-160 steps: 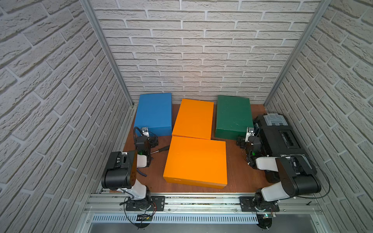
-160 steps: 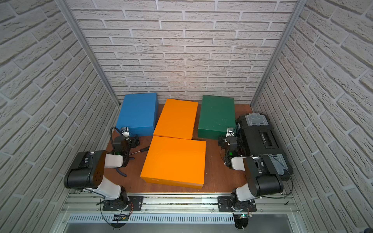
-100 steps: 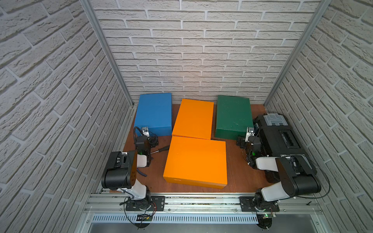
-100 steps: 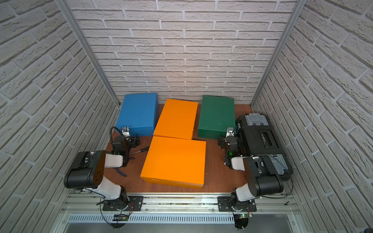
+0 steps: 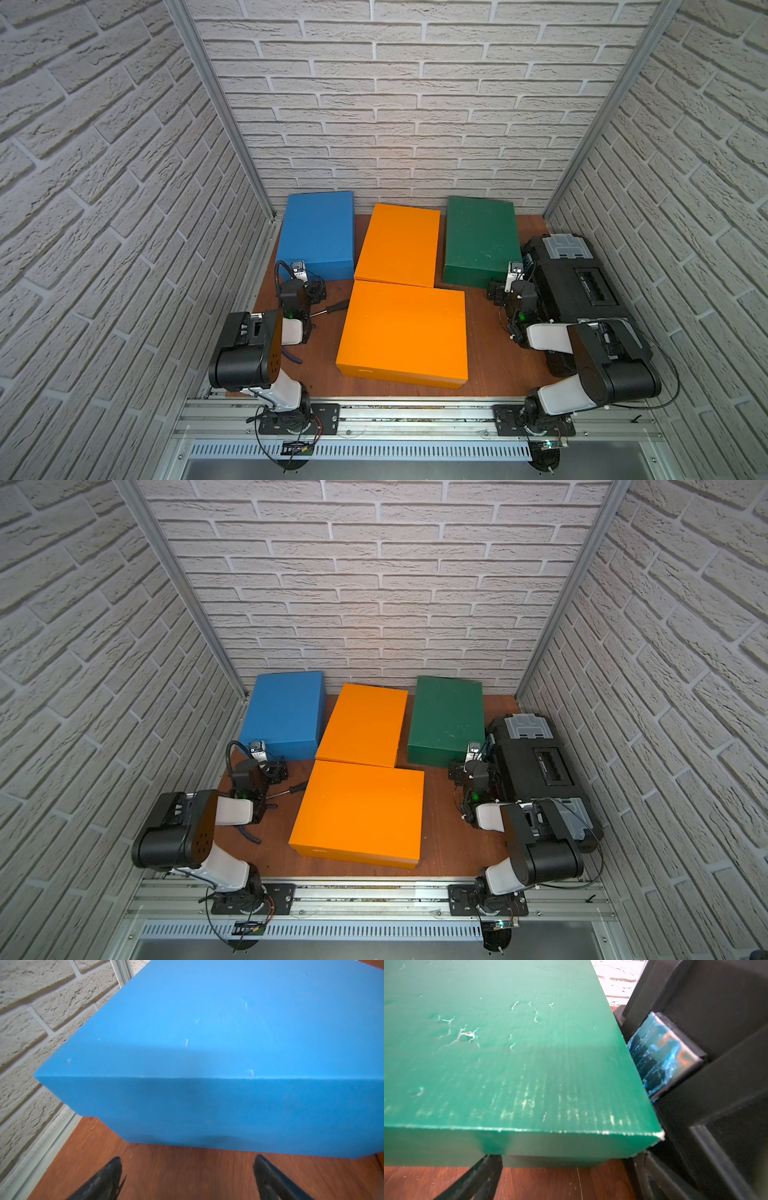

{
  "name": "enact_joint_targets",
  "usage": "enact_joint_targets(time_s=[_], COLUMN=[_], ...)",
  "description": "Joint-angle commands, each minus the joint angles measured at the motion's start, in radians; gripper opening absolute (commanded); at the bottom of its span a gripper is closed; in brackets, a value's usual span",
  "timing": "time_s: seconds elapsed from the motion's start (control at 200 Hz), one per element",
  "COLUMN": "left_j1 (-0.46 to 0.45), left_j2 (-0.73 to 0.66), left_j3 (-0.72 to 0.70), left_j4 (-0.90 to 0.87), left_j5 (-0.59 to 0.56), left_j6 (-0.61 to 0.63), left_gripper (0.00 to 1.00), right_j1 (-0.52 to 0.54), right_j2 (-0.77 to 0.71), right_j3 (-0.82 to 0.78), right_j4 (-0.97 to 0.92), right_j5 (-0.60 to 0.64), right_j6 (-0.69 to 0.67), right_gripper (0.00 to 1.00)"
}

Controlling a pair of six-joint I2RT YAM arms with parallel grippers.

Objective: Stack the shoeboxes
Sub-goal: Pick up the shoebox from the center of the board.

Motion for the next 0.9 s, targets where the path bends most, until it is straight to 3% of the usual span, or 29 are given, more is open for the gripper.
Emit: enact_joint_targets(time_s=[0.0,0.08,0.165,0.23,0.34,0.495,0.7,0.83,0.895], left_j1=[0.007,-0.01,-0.033,-0.07,-0.141,-0.222,-0.301,-0.303,-0.302], left_j2=[0.004,-0.017,-0.052,-0.133,-0.254,-0.372,-0.428,-0.447,-0.461], left_j3=[0.008,0.01,-0.022,-0.015,0.042,0.107,0.338,0.495,0.536], left_j4=[0.056,0.035,0.08,-0.003,-0.167,-0.325,-0.818,-1.157,-1.239], left_j5=[0.008,0.002,-0.074,-0.164,-0.306,-0.399,-0.556,-0.539,-0.483], left_j6=[-0.001,0.023,0.028,0.04,0.067,0.015,-0.228,-0.493,-0.527], left_gripper=[0.98,0.98,0.98,0.98,0.98,0.98,0.98,0.98,0.98], right_j1=[0.006,0.011,0.04,0.066,0.118,0.246,0.393,0.444,0.454], right_j2=[-0.001,-0.019,-0.103,-0.17,-0.266,-0.339,-0.417,-0.453,-0.462], right_j3=[0.017,0.018,0.099,0.16,0.257,0.363,0.494,0.57,0.611], right_j4=[0.059,0.064,-0.155,-0.281,-0.479,-0.71,-1.069,-1.272,-1.362], right_j5=[0.019,0.022,0.06,0.083,0.207,0.428,0.557,0.495,0.429], right_j6=[-0.008,-0.019,-0.042,-0.062,-0.019,0.038,0.237,0.329,0.357], right_gripper=[1.0,0.99,0.99,1.0,1.0,1.0,0.99,0.99,0.99])
